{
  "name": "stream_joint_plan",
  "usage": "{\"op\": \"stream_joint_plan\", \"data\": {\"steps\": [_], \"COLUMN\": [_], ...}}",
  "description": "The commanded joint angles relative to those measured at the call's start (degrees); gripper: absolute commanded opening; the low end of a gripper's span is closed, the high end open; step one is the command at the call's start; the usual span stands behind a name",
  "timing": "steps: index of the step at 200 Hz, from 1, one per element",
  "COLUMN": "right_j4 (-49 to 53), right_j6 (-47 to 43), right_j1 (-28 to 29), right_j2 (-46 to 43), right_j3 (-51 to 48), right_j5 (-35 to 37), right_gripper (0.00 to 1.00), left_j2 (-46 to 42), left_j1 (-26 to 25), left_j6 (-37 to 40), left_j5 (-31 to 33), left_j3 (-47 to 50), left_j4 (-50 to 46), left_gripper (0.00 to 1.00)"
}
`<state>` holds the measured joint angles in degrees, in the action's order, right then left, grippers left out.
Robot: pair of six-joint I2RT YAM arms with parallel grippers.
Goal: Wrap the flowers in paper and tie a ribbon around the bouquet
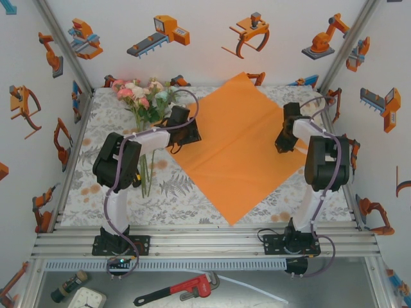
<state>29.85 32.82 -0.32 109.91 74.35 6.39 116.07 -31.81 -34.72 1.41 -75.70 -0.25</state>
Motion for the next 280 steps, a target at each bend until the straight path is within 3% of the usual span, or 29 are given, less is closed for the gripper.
{"op": "stream_joint_plan", "data": {"steps": [1, 57, 87, 101, 131, 148, 178, 222, 280], "right_j4": [2.2, 3.8, 2.9, -0.1, -2.7, -2.9, -2.5, -2.1, -1.8], "right_j6": [-2.9, -1.7, -2.2, -2.0, 0.1, 1.6, 2.6, 3.3, 3.7], "right_j1": [-0.5, 2.2, 7.3, 9.9, 15.6, 17.4, 17.9, 17.9, 17.9], "right_j2": [-2.0, -16.4, -24.9, -28.7, -33.1, -33.6, -33.9, -34.0, -34.3], "right_j3": [4.5, 6.5, 0.5, -3.8, -9.1, -10.5, -12.0, -12.1, -12.0], "right_j5": [-4.0, -12.0, -13.9, -16.5, -17.8, -18.4, -18.3, -17.8, -17.3], "right_gripper": [0.17, 0.33, 0.44, 0.48, 0.50, 0.49, 0.47, 0.46, 0.46], "left_j2": [-4.1, -17.9, -21.5, -21.8, -18.2, -14.9, -7.7, 0.0, 1.6], "left_j1": [-0.2, 3.6, 9.5, 13.0, 18.9, 20.7, 21.6, 22.0, 22.6], "left_j6": [1.1, 10.9, 17.7, 19.3, 19.7, 20.2, 21.7, 23.0, 23.7], "left_j5": [0.4, 7.1, 14.7, 15.5, 13.9, 12.8, 12.2, 15.7, 15.1], "left_j3": [1.4, 0.0, 0.9, 2.0, 2.1, 0.4, -4.7, -11.6, -14.1], "left_j4": [-3.4, -11.1, -20.2, -21.4, -19.8, -18.6, -17.8, -20.1, -21.6], "left_gripper": [0.58, 0.68, 0.67, 0.65, 0.59, 0.50, 0.38, 0.37, 0.16]}}
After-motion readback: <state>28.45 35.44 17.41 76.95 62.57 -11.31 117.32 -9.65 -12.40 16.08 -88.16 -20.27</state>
